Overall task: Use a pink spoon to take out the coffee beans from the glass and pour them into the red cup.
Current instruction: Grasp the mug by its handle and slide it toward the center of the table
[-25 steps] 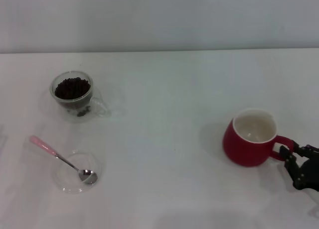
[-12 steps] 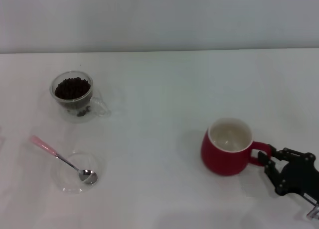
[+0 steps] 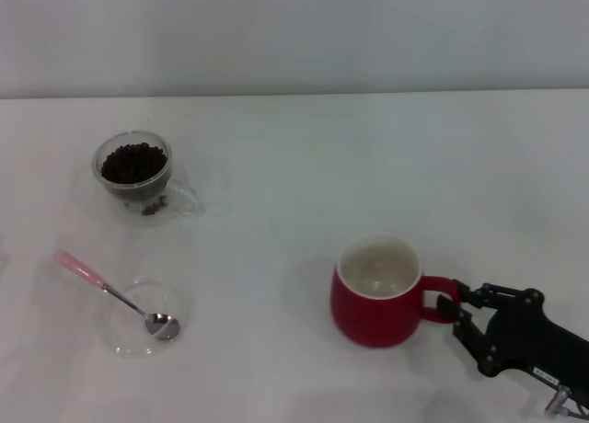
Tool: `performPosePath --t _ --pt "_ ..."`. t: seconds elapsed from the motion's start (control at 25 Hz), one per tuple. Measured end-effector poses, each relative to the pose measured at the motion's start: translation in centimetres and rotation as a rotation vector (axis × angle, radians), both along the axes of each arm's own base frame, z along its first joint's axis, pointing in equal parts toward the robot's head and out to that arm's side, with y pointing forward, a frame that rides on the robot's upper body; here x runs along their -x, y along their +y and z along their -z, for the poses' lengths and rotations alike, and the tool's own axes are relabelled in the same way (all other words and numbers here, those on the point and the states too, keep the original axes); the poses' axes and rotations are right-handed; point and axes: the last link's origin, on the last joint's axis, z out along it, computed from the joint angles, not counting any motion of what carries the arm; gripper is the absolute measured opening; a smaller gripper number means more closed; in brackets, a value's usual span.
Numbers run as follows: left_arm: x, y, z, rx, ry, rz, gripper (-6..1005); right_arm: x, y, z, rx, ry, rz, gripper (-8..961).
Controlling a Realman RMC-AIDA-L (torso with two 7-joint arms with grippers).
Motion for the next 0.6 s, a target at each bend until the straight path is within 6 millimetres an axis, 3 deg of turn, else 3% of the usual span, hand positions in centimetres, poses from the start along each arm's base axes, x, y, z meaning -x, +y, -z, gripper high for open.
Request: performPosePath --t 0.28,0.6 --pt "0.2 -0.4 0.0 -0.007 -0.004 -0.011 877 1.3 0.3 1.0 0.096 0.011 -0.071 203" --pt "0.4 -0.9 0.0 -0.01 -0.005 -0.019 877 1.4 0.5 1.3 0.118 -0.002 -0.073 207"
